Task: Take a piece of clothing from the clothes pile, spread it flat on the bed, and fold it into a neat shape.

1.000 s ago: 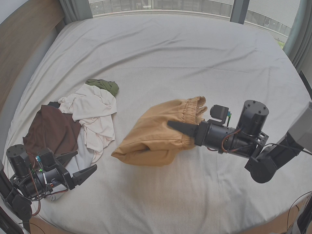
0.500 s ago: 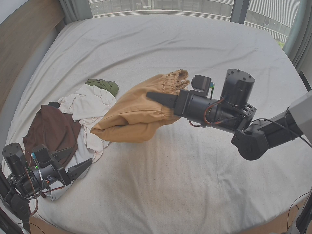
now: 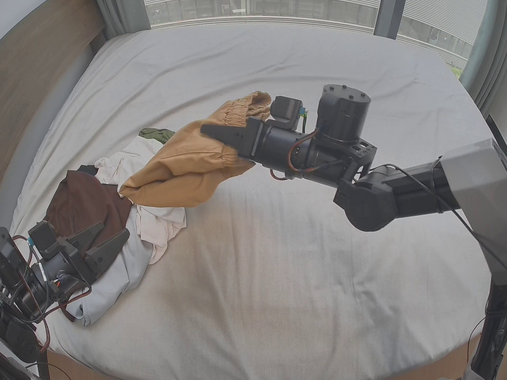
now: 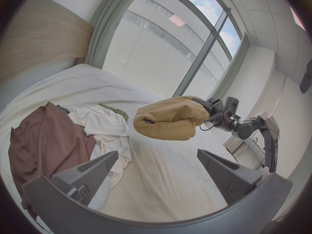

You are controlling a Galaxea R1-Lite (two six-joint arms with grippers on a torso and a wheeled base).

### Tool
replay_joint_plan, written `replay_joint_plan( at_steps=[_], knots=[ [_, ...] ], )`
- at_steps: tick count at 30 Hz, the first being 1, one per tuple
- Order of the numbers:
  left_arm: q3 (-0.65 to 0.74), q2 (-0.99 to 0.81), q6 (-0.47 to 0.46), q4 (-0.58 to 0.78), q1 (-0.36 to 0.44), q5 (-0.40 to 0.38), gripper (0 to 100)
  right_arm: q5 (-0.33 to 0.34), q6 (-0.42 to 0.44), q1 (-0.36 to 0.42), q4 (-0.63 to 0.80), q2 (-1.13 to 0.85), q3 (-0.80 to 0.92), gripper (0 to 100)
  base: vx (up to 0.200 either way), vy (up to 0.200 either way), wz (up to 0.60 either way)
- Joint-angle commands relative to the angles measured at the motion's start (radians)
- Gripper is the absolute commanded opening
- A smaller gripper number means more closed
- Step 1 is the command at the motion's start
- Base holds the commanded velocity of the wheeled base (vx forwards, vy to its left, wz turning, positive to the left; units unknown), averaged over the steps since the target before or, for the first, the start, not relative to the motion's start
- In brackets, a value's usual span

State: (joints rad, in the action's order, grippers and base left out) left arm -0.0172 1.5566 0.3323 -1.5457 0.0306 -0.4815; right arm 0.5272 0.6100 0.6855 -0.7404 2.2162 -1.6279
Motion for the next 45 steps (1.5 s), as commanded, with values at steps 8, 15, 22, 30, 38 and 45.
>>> replay_joint_plan(
  at_steps=[8,15,22,30,38,45],
  knots=[
    [0.017,-0.153,0.083,0.001,-0.008,0.07,100,0.0,-0.016,0.057,0.283,0.303,-0.372,0,0.0,0.0,0.0],
    [0.017,-0.197,0.086,0.023,-0.011,0.109,100,-0.001,-0.016,0.058,0.404,0.442,-0.372,0,0.0,0.0,0.0],
    [0.017,-0.201,0.086,0.042,-0.001,0.106,100,-0.073,-0.038,0.043,0.408,0.441,-0.372,0,0.0,0.0,0.0],
    [0.017,-0.187,0.091,0.11,0.043,0.104,100,-0.084,-0.064,0.023,0.464,0.238,-0.372,0,0.0,0.0,0.0],
    [0.003,-0.098,0.08,0.099,0.132,0.106,100,-0.128,-0.148,-0.032,0.493,-0.033,-0.372,0,0.0,0.0,0.0],
    [0.003,-0.084,0.082,0.099,0.206,0.11,100,-0.131,-0.161,-0.092,0.486,-0.079,-0.345,0,0.0,0.0,0.0]
  ],
)
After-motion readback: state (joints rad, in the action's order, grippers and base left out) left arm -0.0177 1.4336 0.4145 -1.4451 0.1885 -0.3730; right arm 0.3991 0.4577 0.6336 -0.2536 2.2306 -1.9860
